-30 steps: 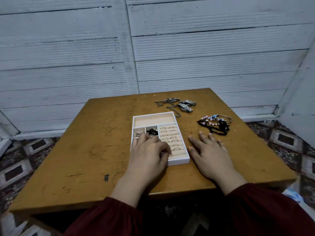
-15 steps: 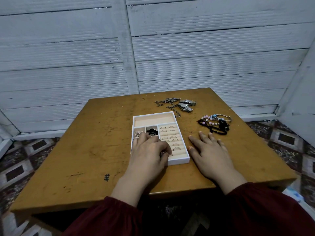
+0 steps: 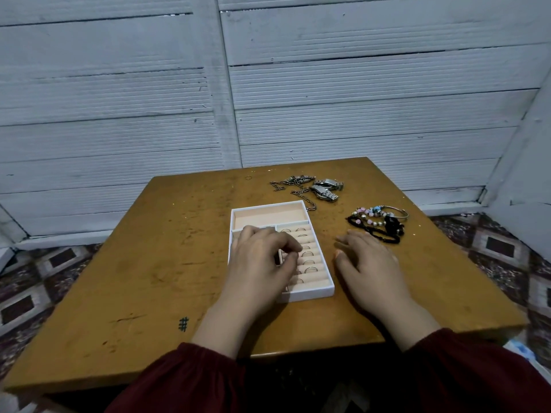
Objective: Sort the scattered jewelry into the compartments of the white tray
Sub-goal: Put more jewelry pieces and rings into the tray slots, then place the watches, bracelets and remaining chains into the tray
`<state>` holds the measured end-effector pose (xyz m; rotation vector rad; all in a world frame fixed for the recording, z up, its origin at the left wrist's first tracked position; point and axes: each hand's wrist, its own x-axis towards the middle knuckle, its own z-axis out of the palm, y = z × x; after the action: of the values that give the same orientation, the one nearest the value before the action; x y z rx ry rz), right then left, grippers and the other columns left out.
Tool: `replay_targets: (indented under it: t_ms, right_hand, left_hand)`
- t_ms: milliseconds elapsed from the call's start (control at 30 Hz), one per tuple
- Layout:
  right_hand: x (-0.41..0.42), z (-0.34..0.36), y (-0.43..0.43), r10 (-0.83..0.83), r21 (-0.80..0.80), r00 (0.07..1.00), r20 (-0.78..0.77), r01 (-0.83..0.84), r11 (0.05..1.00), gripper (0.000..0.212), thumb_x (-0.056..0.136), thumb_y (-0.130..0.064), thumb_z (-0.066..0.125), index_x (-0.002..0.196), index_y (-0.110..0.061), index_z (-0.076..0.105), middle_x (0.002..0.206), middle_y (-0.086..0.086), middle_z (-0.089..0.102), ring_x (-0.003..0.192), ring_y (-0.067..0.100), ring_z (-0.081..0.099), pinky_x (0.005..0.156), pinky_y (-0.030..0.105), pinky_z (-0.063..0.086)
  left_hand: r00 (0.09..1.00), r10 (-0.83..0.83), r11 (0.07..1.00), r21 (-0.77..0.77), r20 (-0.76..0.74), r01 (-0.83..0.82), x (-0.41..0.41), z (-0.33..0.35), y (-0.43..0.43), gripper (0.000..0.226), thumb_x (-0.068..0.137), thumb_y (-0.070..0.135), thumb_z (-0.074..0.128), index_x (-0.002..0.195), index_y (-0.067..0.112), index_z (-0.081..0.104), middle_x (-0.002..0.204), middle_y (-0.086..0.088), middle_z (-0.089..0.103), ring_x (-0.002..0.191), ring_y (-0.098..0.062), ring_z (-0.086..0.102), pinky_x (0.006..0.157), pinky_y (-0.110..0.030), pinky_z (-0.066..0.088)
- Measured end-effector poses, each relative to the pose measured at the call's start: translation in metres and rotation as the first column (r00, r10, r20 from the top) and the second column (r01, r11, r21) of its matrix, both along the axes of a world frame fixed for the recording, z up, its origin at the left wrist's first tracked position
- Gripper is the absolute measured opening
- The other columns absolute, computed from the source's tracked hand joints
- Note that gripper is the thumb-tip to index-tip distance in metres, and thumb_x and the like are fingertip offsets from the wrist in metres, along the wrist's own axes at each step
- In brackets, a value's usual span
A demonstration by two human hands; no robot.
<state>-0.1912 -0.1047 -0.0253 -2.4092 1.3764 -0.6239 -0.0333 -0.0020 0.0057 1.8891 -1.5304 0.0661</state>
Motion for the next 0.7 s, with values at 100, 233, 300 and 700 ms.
replay_targets:
  t_ms: [100, 233, 300, 700]
  right_hand:
    - [0.01, 0.012, -0.009, 0.028, -0.047, 0.996, 0.091, -0.024, 0.999, 0.034, 0.095, -0.034, 0.048, 0.126, -0.023, 0.057, 0.135, -0.004, 0.054, 0.128, 0.015, 0.043, 0.106, 0.036, 0.033]
    - [0.033, 0.029, -0.027, 0.059, -0.071, 0.986, 0.158, -0.048, 0.996, 0.031, 0.094, -0.033, 0.049, 0.123, -0.024, 0.058, 0.126, -0.005, 0.058, 0.119, 0.016, 0.048, 0.098, 0.035, 0.037]
    - [0.046, 0.033, -0.04, 0.073, -0.083, 0.981, 0.181, -0.059, 0.995, 0.03, 0.094, -0.033, 0.049, 0.12, -0.024, 0.06, 0.123, -0.005, 0.059, 0.117, 0.017, 0.05, 0.096, 0.035, 0.039]
    - [0.115, 0.028, -0.132, 0.051, -0.081, 0.977, 0.209, -0.035, 0.996, 0.028, 0.089, -0.031, 0.048, 0.11, -0.022, 0.065, 0.111, 0.003, 0.064, 0.108, 0.026, 0.055, 0.09, 0.037, 0.043]
  left_hand:
    - [0.999, 0.002, 0.999, -0.039, -0.04, -0.004, 0.008, 0.005, -0.013, 0.008, 0.086, 0.027, 0.064, 0.088, 0.033, 0.067, 0.089, 0.019, 0.062, 0.099, -0.008, 0.043, 0.078, -0.023, 0.026]
    - [0.994, -0.016, 0.995, -0.096, -0.106, 0.006, 0.03, 0.012, -0.035, 0.011, 0.084, 0.021, 0.066, 0.085, 0.032, 0.068, 0.085, 0.021, 0.061, 0.097, -0.011, 0.044, 0.087, -0.035, 0.038]
    - [0.992, -0.01, 0.995, -0.104, -0.122, -0.003, 0.044, 0.015, -0.048, 0.012, 0.083, 0.021, 0.066, 0.084, 0.034, 0.066, 0.085, 0.022, 0.06, 0.096, -0.011, 0.046, 0.087, -0.036, 0.039]
    - [0.979, 0.056, 0.997, -0.033, -0.194, -0.063, 0.146, 0.013, -0.143, 0.013, 0.084, 0.009, 0.065, 0.086, 0.021, 0.07, 0.08, 0.008, 0.064, 0.073, -0.002, 0.052, 0.068, -0.022, 0.039]
